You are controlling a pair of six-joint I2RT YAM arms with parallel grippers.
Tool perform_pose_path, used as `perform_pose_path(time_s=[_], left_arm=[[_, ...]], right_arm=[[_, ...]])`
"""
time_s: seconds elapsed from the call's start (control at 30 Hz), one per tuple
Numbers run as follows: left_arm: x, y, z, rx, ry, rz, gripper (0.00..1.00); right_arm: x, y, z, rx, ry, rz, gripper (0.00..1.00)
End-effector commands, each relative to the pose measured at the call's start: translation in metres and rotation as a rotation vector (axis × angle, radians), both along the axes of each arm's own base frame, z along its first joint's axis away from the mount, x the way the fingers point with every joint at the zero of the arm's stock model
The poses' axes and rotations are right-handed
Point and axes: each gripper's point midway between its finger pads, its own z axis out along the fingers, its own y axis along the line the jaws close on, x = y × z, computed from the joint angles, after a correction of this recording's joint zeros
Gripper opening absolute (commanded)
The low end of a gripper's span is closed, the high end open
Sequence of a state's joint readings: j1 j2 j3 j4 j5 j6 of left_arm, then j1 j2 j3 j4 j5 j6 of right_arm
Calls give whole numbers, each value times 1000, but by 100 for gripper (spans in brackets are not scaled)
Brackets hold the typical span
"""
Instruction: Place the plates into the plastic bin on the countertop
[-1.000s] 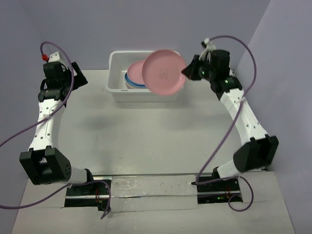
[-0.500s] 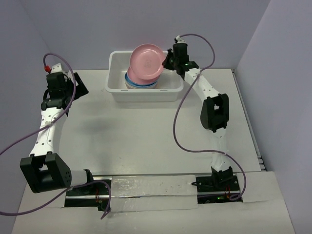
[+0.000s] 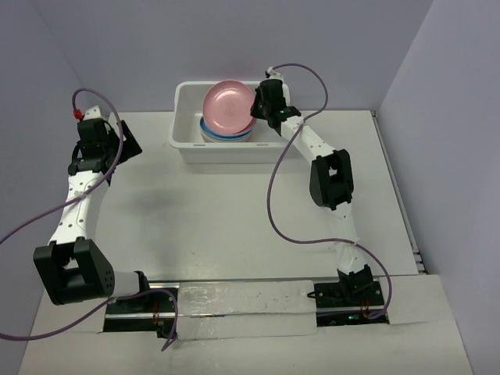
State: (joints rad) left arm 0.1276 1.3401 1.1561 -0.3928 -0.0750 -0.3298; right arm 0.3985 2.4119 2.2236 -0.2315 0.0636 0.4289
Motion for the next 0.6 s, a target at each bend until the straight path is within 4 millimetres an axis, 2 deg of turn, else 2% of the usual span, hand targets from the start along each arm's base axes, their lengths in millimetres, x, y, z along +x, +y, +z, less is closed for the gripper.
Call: perform_pose_path(time_s=[0.0,0.03,0.17,0.2,0.3,0.33,0.37,0.4,0.57], left_arm=[[7,3,10,-2,-25,6,99],[7,2,8,-2,-21,4,99],[5,1,10,7,-24,-14,99],[6,1,11,7,-26,-15,99],[7,-1,18,4,-41,-31,99],[8,-2,22,5,-50,-40,99],[8,-2,26,7,-58,-45,99],[9,-4,29,11,-67,-56,99],[9,-11,36,43,-64,-146,99]], right_arm=[[3,-4,5,21,-22,-24,51],[2,-4,9,24,-24,-20,64],[-9,4,44,57,-61,41,94],[-12,6,58,69,-79,62,98],[-26,11,109,98,-154,116,100],[-34,12,138,107,-201,141,100],[-38,12,148,101,-218,153,100],[-48,10,176,100,-260,169,100],[-103,-18,258,40,-403,185,100]])
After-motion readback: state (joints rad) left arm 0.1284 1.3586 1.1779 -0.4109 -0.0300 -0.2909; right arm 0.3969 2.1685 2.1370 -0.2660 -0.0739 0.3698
